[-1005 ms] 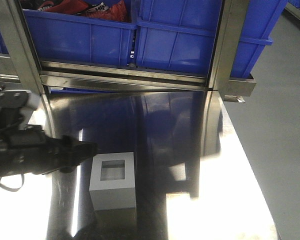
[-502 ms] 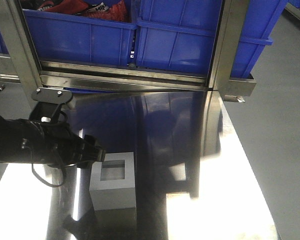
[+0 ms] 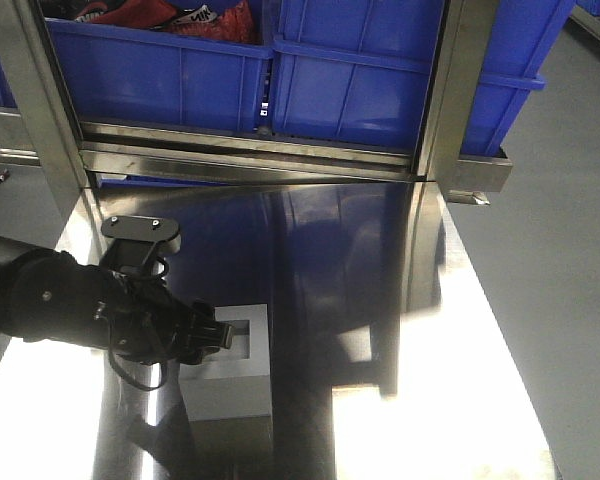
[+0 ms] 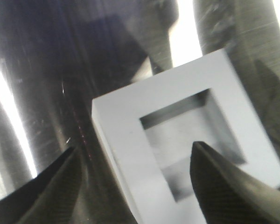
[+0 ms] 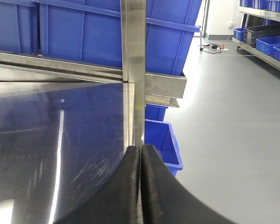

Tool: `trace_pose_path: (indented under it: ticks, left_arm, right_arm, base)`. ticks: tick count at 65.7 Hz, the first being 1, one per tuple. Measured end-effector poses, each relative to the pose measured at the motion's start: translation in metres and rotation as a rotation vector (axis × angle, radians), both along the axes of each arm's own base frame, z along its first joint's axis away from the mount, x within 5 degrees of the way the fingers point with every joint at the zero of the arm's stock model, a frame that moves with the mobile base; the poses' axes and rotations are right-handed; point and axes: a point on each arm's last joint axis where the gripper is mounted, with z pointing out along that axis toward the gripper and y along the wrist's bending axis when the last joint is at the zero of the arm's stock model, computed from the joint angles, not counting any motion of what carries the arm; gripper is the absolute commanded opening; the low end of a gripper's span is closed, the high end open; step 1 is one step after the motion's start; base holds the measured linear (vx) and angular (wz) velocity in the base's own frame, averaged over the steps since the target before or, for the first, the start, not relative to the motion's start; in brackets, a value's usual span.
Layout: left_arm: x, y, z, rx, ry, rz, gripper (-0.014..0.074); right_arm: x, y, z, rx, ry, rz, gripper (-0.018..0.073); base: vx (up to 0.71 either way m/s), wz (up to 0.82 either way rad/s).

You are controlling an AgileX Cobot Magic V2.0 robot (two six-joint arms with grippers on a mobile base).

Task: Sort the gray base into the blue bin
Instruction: 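Move the left gripper down over the gray square block, then close the left gripper on the gray block's wall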

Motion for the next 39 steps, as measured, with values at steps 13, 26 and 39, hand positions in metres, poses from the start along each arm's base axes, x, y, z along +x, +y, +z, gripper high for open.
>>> trace_pose_path:
  ticks: [13,26,39]
  left_arm:
    - [0.004,-0.002,-0.011,0.013,0.03,0.007,0.042]
    - [0.006,-0.004,-0.011,0.006,0.021,0.012,0.0183]
    - [0.007,-0.004,-0.01,0.004,0.005,0.01,-0.0008]
  right_arm:
    - [0.0,0.0,0.0,0.0,0.0,0.0,-0.0009]
    - [0.0,0.0,0.0,0.0,0.0,0.0,-0.0009]
    - [0.0,0.0,0.0,0.0,0.0,0.0,-0.0009]
  base:
    - [0.0,0.0]
    - [0.0,0.0]
    - [0.0,0.0]
